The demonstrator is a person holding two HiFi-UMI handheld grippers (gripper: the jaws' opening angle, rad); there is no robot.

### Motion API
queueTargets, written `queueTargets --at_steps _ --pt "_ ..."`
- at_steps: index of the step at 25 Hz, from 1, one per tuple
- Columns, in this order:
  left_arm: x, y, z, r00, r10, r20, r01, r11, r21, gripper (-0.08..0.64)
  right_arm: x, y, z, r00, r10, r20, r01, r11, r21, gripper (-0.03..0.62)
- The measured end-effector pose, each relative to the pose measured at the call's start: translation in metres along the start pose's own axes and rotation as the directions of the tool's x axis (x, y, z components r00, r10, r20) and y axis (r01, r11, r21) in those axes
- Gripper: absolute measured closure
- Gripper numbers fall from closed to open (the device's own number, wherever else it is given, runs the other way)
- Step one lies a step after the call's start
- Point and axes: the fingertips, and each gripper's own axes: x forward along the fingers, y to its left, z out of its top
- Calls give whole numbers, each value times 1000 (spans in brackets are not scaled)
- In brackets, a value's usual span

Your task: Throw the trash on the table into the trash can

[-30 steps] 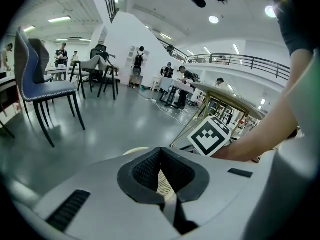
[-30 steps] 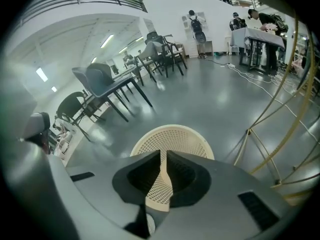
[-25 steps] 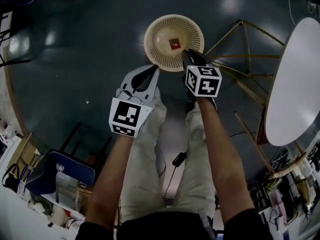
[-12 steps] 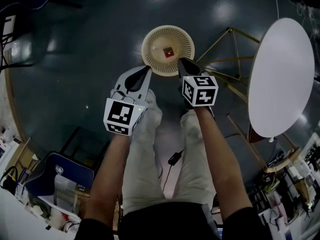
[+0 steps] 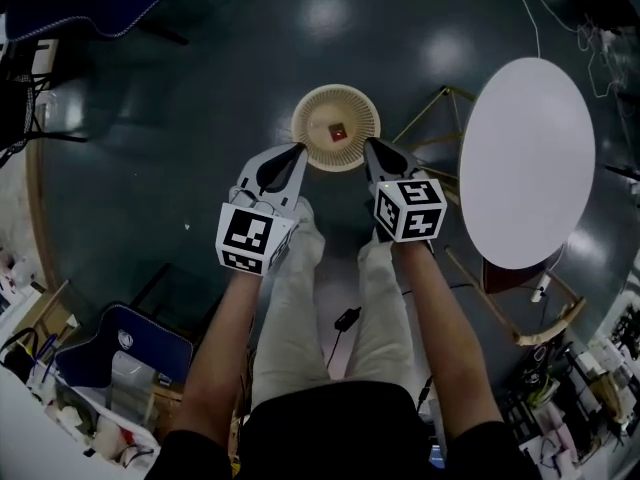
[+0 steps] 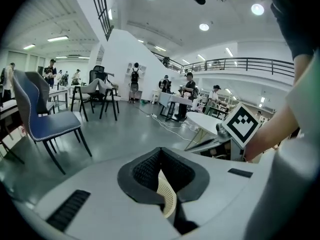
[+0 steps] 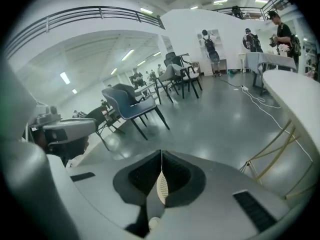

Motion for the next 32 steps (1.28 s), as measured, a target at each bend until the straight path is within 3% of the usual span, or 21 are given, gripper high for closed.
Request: queueTargets --at_steps 4,8,15,20,32 --pt "-24 -14 34 1000 -7 22 7 1000 13 545 -34 28 42 998 17 53 -16 999 -28 572" --pt "-54 -18 88 996 5 93 -6 1000 8 545 -74 63 91 991 38 132 -29 997 -64 572" --pt "-89 -16 162 981 17 195 -29 998 57 545 -120 111 144 979 88 184 -60 986 -153 572" --pt "-115 -16 191 974 -3 228 -27 991 128 545 -147 141 176 962 96 255 -64 989 -131 572" --pt "-170 -27 237 955 -46 292 1 988 153 545 -200 193 223 921 92 378 -39 989 -145 572"
